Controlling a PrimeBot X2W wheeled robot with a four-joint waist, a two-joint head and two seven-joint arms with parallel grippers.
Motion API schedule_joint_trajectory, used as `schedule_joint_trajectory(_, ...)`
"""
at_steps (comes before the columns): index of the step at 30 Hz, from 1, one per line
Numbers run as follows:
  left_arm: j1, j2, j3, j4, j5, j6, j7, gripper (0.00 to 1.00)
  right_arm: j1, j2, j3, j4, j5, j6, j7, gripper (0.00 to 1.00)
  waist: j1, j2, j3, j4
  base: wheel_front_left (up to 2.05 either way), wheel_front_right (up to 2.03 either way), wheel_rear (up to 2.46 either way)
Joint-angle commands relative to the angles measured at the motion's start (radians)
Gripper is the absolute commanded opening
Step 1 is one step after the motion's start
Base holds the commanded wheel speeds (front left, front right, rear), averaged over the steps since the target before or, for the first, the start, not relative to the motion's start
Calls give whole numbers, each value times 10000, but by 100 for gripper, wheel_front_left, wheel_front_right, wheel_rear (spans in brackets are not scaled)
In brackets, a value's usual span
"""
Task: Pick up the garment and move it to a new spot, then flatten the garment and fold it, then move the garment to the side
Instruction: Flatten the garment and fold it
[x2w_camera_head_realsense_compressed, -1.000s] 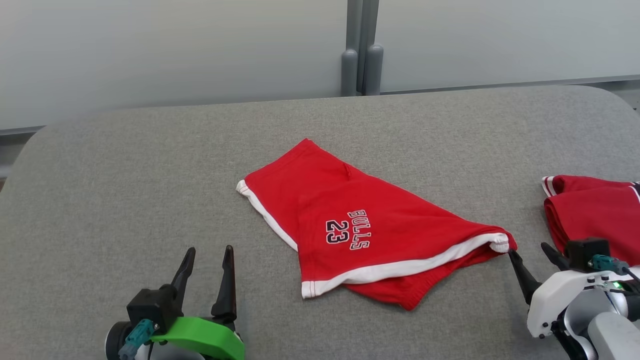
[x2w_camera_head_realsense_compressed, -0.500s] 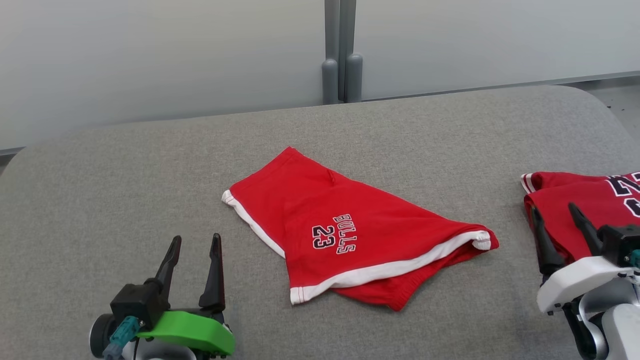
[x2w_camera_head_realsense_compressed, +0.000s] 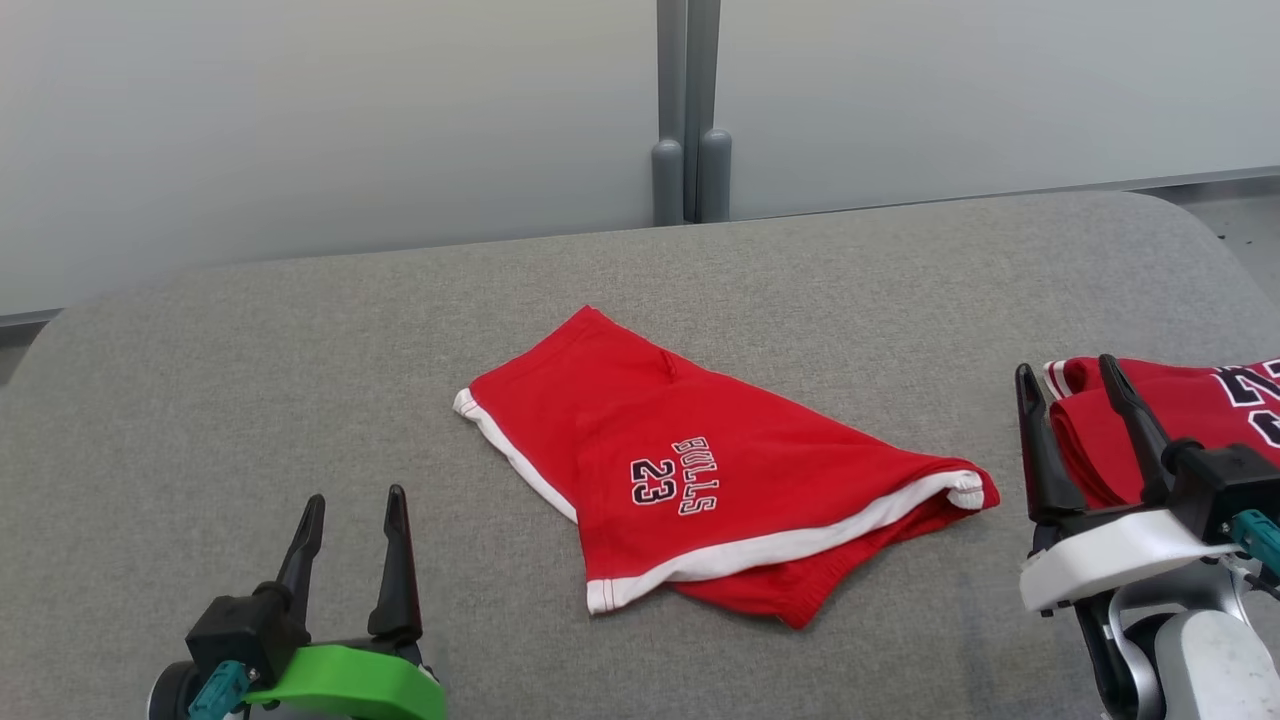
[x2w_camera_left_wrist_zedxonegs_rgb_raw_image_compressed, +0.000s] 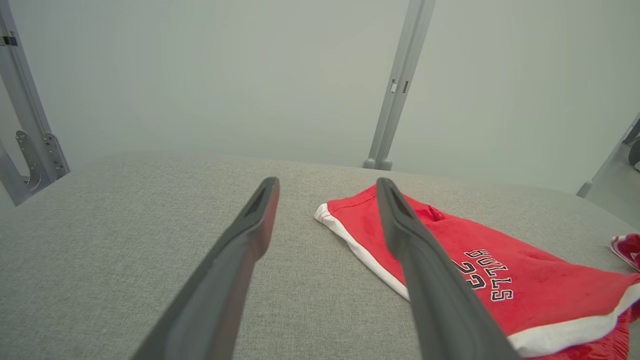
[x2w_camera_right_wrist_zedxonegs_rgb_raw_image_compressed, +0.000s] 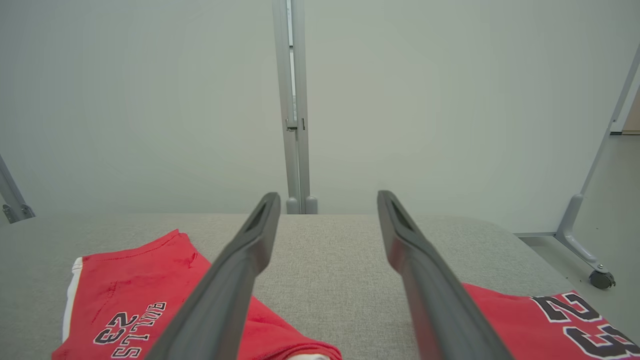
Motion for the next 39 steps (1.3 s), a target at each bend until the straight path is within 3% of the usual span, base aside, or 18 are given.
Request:
schedule_joint_trajectory(1,219,-29,77,-78,13,50,-26,100,186,131,-46,-128,-78,1,-82,100,0,57,-25,44,0,0,0)
schedule_joint_trajectory(9,617,-107,386,-317,145,76,-28,100,376,506,-230,-88,-271,1,-214,100,0,57,-29,123,0,0,0)
schedule_joint_trajectory(28,684,-127,351,-154,186,-78,-24,100,369,570,-48,170,-197,-1,-214,100,0,57,-64,143,0,0,0)
schedule_joint_trajectory(39,458,-273,-378,425,61,-520,652,100,360,568,-47,383,-86,1,-277,100,0,57,62,59,0,0,0)
